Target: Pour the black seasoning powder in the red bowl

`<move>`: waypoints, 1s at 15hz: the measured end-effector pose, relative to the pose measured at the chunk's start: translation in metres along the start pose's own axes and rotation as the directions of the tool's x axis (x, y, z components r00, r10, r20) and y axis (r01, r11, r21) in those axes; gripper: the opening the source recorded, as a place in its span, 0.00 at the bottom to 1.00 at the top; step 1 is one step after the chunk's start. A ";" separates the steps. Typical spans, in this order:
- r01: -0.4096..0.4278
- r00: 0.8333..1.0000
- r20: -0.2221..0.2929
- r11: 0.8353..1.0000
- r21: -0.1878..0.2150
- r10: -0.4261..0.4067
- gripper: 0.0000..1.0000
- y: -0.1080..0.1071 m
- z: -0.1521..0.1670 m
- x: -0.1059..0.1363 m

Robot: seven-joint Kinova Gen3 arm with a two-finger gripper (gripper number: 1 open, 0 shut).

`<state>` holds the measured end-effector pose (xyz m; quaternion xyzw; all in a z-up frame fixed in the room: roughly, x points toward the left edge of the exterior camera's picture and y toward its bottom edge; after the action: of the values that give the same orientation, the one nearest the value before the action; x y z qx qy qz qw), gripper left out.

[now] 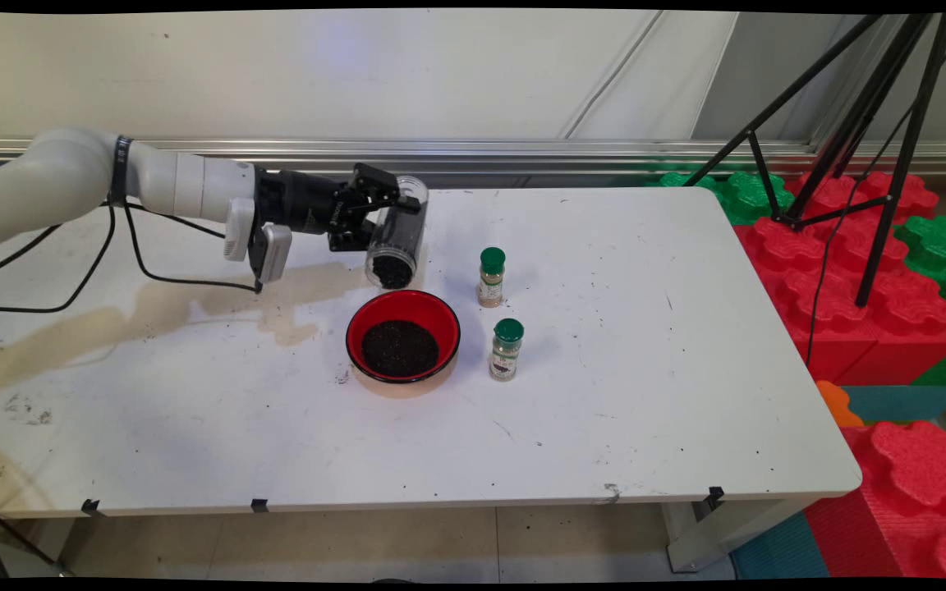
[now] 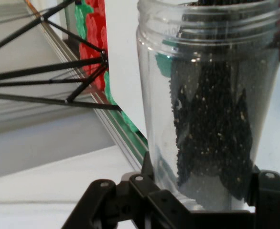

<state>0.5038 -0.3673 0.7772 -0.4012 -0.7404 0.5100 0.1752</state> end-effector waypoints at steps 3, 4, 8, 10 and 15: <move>0.110 0.994 0.005 0.994 -0.008 -0.110 0.00 -0.002 -0.004 -0.001; 0.131 0.991 0.007 0.991 -0.010 -0.131 0.00 -0.002 -0.005 -0.002; 0.250 0.968 0.020 0.968 -0.012 -0.250 0.00 -0.006 -0.009 -0.004; 0.322 0.946 0.029 0.947 -0.009 -0.322 0.00 -0.011 -0.010 -0.005; 0.494 0.868 0.050 0.869 0.014 -0.494 0.00 -0.022 -0.013 -0.010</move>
<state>0.5095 -0.3707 0.8039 -0.1852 -0.8226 0.4586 0.2807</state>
